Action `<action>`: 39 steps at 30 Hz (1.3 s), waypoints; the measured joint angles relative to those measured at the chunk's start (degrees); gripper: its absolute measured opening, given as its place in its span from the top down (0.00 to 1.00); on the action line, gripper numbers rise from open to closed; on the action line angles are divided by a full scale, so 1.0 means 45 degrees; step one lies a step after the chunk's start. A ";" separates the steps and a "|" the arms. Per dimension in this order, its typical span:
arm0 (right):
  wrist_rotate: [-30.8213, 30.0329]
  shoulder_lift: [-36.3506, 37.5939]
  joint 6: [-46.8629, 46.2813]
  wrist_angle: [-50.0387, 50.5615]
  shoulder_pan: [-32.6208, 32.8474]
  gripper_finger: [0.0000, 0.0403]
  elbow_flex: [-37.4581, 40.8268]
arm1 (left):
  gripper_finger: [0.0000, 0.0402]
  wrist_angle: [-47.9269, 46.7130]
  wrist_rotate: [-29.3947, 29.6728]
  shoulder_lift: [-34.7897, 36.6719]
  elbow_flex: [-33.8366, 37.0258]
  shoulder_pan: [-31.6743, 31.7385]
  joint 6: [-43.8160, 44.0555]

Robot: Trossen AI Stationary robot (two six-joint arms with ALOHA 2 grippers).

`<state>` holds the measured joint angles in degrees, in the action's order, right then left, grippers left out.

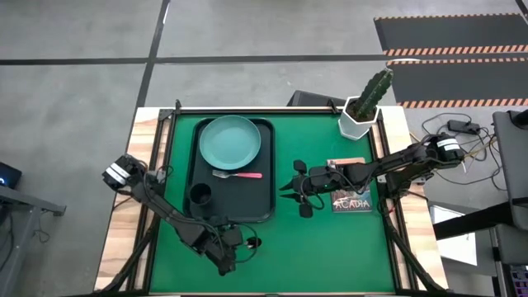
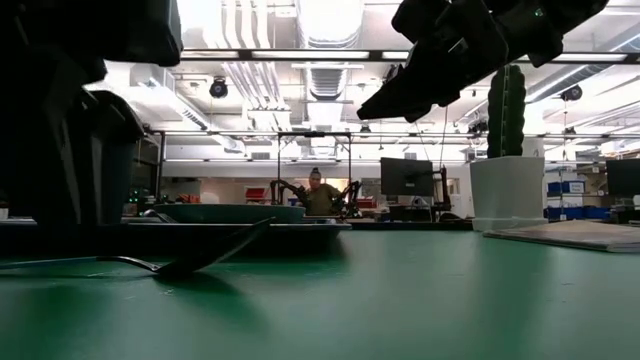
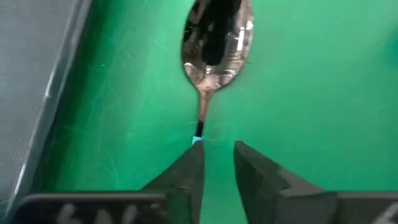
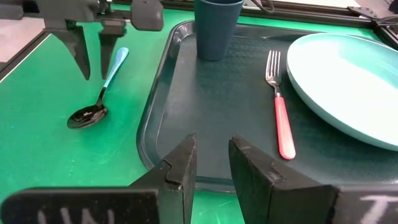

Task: Pick and place plate/cup/fork/spoon on tray
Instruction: Put the blue spoon on the black serving tray below the pink fork

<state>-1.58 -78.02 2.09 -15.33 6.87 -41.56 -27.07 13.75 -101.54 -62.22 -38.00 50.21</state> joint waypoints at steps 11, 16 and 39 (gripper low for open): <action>-0.0001 0.0000 0.0005 0.0011 0.0000 0.80 0.0000 | 0.70 0.0499 0.0294 -0.0940 0.0015 -0.0073 -0.1320; -0.0002 0.0000 0.0122 0.0003 0.0005 0.80 0.0000 | 0.93 0.0556 0.0287 -0.0950 0.0002 -0.0073 -0.1292; -0.3069 0.0043 0.1894 -0.4891 0.2589 0.83 0.0499 | 1.00 0.5525 1.4179 0.2230 -0.0835 0.0221 -0.9577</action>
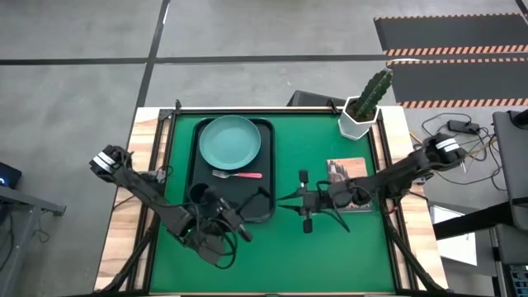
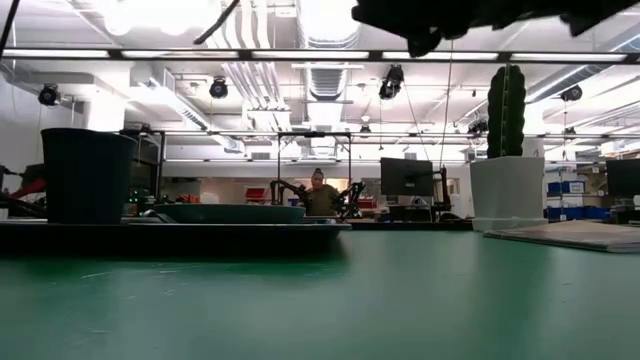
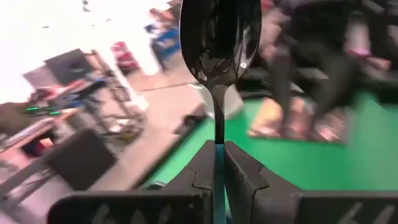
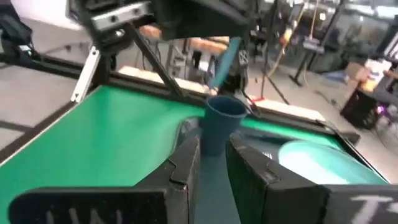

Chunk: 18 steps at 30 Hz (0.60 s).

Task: Pick and place plate/cup/fork/spoon on tray
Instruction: Put the blue spoon on the black serving tray below the pink fork

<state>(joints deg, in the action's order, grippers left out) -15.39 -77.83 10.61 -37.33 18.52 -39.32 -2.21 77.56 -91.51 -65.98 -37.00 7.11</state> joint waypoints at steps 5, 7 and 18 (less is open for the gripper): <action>-0.0131 -0.1981 0.0723 -0.3672 -0.0005 0.83 0.0057 | 1.00 0.1785 0.0482 -0.0334 0.0029 0.0627 -0.0159; -0.0880 -0.2739 0.1076 -0.4990 -0.0005 0.83 -0.0147 | 1.00 0.1849 0.0475 -0.0334 0.0019 0.0761 0.0123; -0.2899 -0.4640 0.1008 -0.6687 -0.0097 0.68 -0.1530 | 1.00 0.2567 -0.0436 -0.0203 0.0019 0.0824 0.0255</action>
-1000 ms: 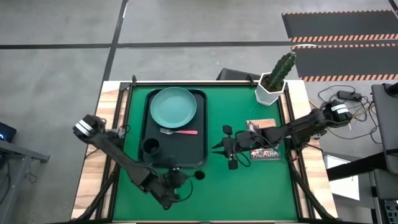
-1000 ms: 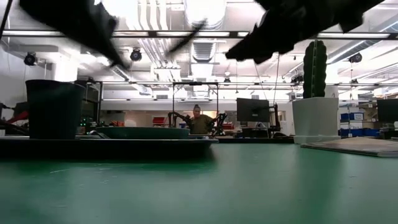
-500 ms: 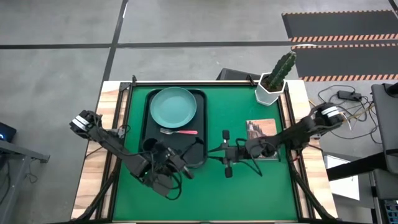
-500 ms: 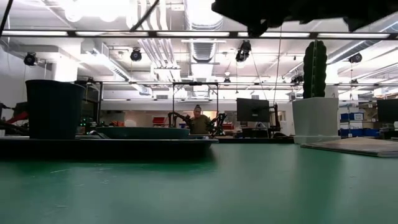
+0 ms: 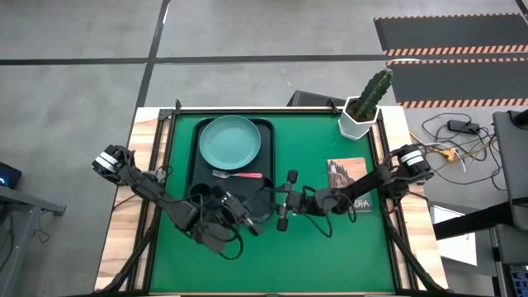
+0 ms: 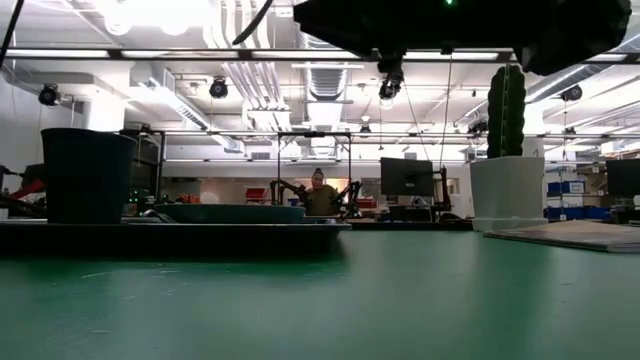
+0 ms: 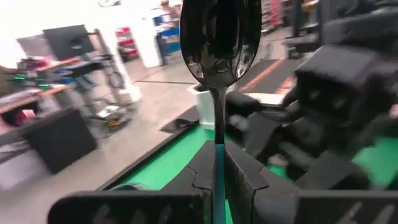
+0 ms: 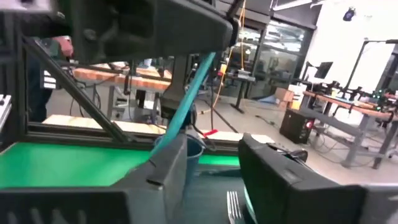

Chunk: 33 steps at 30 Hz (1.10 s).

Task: Pick and place plate/cup/fork/spoon on tray
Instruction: Put the blue spoon on the black serving tray below the pink fork

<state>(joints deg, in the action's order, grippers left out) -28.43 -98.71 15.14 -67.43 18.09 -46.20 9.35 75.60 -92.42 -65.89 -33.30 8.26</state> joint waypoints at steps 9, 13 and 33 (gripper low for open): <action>0.1337 -0.0094 -0.0522 0.0244 -0.0088 0.52 -0.0602 | 1.00 0.0503 -0.1221 0.0000 -0.0015 0.0157 -0.0686; 0.1318 -0.0123 -0.0683 0.0276 -0.0221 0.52 -0.0939 | 1.00 0.0824 -0.1402 0.0000 -0.0015 0.0274 -0.0616; 0.0934 -0.0048 -0.0561 0.0884 -0.0282 0.98 -0.1320 | 0.95 0.0765 -0.1561 -0.0049 -0.0010 0.0402 -0.0667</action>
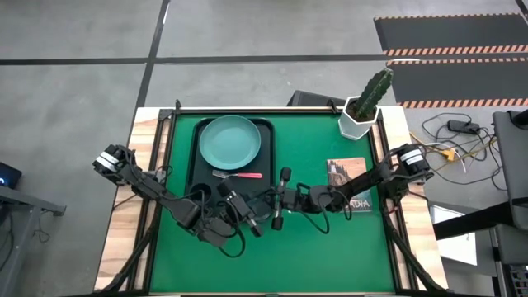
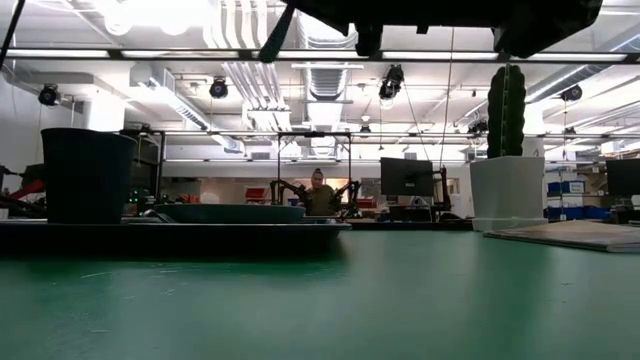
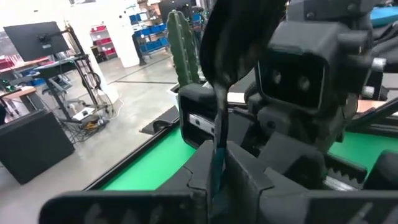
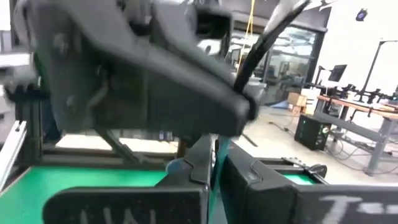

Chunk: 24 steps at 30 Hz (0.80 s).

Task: Pick and place plate/cup/fork/spoon on tray
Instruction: Put the blue spoon on the black serving tray below the pink fork

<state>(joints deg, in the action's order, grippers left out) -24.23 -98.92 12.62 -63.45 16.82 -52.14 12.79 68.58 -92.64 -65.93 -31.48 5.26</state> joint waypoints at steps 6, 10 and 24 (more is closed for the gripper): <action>0.0053 0.0470 -0.0200 0.1529 0.0005 0.98 0.0005 | 0.92 0.0004 0.0000 0.0019 0.0000 -0.0070 -0.0345; 0.0083 0.1108 -0.0571 0.3426 0.0005 0.98 0.0005 | 0.91 -0.0070 0.0019 0.0047 0.0000 -0.0214 -0.0944; 0.4337 0.3937 -0.2403 1.2634 -0.1363 0.98 0.0019 | 0.91 -0.1900 -0.0906 0.0816 0.0000 -0.1190 -0.1368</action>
<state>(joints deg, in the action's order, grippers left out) -4.71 -81.20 1.81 -6.59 10.69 -52.05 4.24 64.50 -88.97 -65.93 -36.84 -0.90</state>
